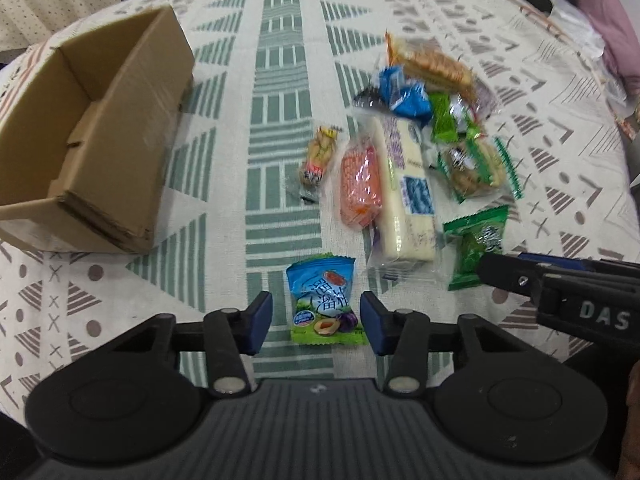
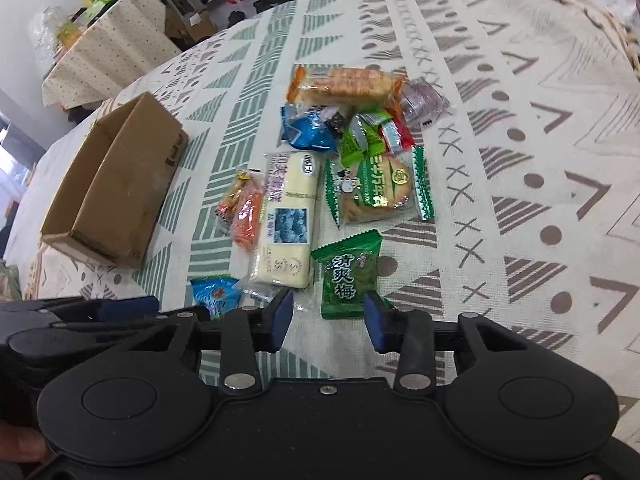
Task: Organize snacks
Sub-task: 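Grasp the blue candy bag with left tool while right tool grasps green plum packet, then carry both snacks over the cardboard box and open both tools to drop them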
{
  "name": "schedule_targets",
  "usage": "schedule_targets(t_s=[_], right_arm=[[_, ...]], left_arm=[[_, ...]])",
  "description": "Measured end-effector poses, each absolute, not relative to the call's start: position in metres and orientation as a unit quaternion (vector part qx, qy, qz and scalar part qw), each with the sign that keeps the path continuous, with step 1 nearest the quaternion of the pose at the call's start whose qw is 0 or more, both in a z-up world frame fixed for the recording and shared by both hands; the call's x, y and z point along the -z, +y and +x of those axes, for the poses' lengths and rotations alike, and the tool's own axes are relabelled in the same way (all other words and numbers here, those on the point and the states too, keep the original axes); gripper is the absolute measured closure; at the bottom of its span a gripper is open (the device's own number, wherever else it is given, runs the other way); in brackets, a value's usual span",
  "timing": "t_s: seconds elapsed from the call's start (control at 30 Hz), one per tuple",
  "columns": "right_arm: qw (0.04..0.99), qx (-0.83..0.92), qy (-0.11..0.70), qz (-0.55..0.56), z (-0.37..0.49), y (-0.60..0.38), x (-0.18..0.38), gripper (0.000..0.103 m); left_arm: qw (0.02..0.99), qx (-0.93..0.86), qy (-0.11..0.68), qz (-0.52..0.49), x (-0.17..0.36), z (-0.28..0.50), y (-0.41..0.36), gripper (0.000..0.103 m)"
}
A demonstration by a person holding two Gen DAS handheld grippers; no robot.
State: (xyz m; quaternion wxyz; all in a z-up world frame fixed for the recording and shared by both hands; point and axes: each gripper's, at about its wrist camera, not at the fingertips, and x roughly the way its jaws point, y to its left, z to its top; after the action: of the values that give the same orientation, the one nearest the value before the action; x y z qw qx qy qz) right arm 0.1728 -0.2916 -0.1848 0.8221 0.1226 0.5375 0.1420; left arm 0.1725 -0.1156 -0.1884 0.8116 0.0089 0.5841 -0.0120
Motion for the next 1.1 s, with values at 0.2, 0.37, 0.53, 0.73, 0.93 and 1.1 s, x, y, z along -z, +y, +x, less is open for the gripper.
schedule_targets(t_s=[0.2,0.37,0.53,0.73,0.93,1.1], right_arm=[[0.817,-0.136,0.545,0.131,0.182,-0.291,0.194,0.064],[0.812,-0.129,0.553,0.137,0.189,-0.290,0.203,0.065],[0.811,-0.121,0.558,0.123,0.195,-0.283,0.209,0.074],[0.818,-0.118,0.546,0.135,0.193,-0.287,0.206,0.079],[0.830,-0.120,0.526,0.141,0.185,-0.290,0.195,0.079],[0.847,-0.117,0.501,0.133,0.180,-0.289,0.180,0.079]], left_arm=[[0.802,-0.001,0.598,0.012,0.207,0.183,-0.116,0.058],[0.800,-0.010,0.599,0.021,0.214,0.188,-0.117,0.058],[0.801,-0.013,0.598,0.006,0.216,0.190,-0.112,0.067],[0.817,-0.010,0.577,0.010,0.197,0.189,-0.109,0.070],[0.840,0.006,0.543,0.012,0.169,0.193,-0.103,0.071],[0.854,0.026,0.519,0.025,0.152,0.193,-0.101,0.072]])
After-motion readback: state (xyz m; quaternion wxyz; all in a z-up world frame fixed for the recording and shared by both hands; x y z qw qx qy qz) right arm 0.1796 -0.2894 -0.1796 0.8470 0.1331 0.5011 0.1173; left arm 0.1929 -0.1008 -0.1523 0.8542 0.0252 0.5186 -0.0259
